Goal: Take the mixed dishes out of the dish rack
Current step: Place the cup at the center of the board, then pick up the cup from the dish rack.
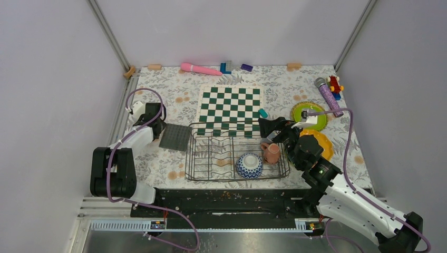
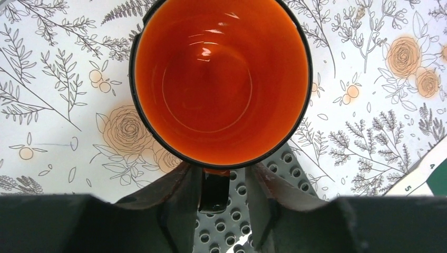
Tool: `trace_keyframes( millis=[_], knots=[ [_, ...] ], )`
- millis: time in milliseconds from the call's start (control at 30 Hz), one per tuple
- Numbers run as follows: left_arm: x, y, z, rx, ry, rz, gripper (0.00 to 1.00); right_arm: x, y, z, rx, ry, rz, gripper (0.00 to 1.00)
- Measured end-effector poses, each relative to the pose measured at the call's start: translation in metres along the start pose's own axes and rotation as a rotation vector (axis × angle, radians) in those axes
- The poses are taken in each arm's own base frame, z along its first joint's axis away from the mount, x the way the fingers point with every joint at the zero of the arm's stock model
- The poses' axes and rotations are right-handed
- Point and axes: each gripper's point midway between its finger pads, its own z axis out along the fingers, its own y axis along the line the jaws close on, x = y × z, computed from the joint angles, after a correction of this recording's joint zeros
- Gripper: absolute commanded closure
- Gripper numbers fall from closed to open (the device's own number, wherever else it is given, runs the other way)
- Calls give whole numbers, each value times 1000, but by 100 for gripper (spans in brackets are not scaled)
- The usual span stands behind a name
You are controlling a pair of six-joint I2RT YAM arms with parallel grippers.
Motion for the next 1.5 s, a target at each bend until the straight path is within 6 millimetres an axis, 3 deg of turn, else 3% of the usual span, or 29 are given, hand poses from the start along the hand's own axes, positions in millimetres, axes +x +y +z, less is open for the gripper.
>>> trace_keyframes(
  millis=[133, 400, 600, 800, 933, 1233, 1500],
  knots=[
    [0, -1, 0, 7, 3, 2, 43, 0, -2, -1, 9, 0, -3, 0],
    [-2, -11, -10, 68, 19, -10, 1, 4, -8, -3, 29, 19, -24, 0],
    [-16, -25, -42, 180, -12, -59, 1, 9, -15, -7, 64, 79, -103, 1],
    [-37, -32, -95, 309, -94, -102, 1, 12, -23, -14, 119, 190, -234, 0],
    [-48, -40, -126, 420, -124, -111, 1, 25, -31, -16, 166, 301, -308, 0],
    [-22, -81, -182, 815, -4, 29, 1, 68, -43, -8, 246, 557, -430, 0],
    [-16, -80, -196, 893, -7, 65, 1, 81, -60, 3, 345, 643, -460, 2]
  ],
)
